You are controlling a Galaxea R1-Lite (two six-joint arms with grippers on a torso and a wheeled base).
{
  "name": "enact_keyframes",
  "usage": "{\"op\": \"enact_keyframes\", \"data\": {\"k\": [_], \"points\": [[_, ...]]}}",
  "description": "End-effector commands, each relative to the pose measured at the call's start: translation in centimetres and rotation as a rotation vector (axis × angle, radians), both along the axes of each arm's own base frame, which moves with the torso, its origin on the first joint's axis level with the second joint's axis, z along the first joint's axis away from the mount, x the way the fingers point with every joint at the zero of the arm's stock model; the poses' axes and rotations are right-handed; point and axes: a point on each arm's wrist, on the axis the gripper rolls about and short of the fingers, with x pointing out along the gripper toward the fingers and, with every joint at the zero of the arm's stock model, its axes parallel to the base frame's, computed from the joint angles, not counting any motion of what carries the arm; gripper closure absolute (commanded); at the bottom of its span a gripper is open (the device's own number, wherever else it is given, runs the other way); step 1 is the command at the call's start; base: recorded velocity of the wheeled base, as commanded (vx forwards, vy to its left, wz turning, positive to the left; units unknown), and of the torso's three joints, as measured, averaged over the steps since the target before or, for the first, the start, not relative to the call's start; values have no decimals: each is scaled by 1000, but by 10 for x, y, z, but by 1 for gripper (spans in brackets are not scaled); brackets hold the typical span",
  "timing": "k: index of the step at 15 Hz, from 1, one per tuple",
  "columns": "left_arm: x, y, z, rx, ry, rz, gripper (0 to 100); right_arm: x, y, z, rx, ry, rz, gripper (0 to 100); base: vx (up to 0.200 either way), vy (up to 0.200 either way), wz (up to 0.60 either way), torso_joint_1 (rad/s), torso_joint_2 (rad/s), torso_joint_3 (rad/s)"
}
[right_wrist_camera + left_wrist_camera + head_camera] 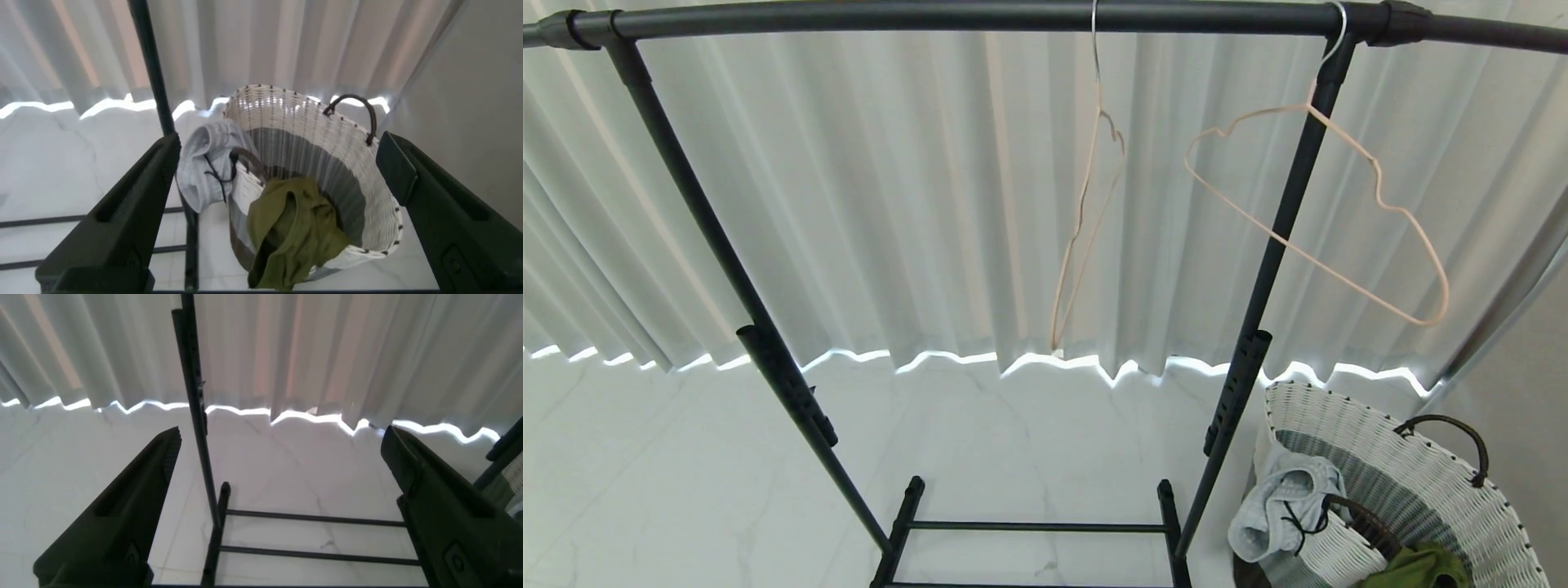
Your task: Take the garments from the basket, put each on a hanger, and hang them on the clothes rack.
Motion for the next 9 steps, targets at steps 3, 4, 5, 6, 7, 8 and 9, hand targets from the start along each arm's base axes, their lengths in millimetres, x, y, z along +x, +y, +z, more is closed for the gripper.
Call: {"op": "enact_keyframes", "data": {"k": [3, 4, 5, 6, 7, 8, 9], "points": [[0, 0, 0, 0, 0, 0, 0, 0, 0, 0, 0, 0, -1, 0, 0, 0, 0, -183, 468, 282], [0, 0, 0, 0, 0, 0, 0, 0, 0, 0, 0, 0, 1, 0, 0, 0, 0, -173, 466, 295], [0, 0, 0, 0, 0, 0, 0, 0, 0, 0, 0, 0, 1, 0, 0, 0, 0, -178, 456, 300], [0, 0, 0, 0, 0, 0, 0, 0, 0, 0, 0, 0, 1, 0, 0, 0, 0, -149, 461, 290], [0, 0, 0, 0, 0, 0, 0, 0, 0, 0, 0, 0, -1, 0, 0, 0, 0, -149, 442, 300], [0, 0, 0, 0, 0, 0, 0, 0, 0, 0, 0, 0, -1, 0, 0, 0, 0, -149, 442, 305], [0, 0, 0, 0, 0, 0, 0, 0, 0, 0, 0, 0, 1, 0, 0, 0, 0, -129, 447, 305]]}}
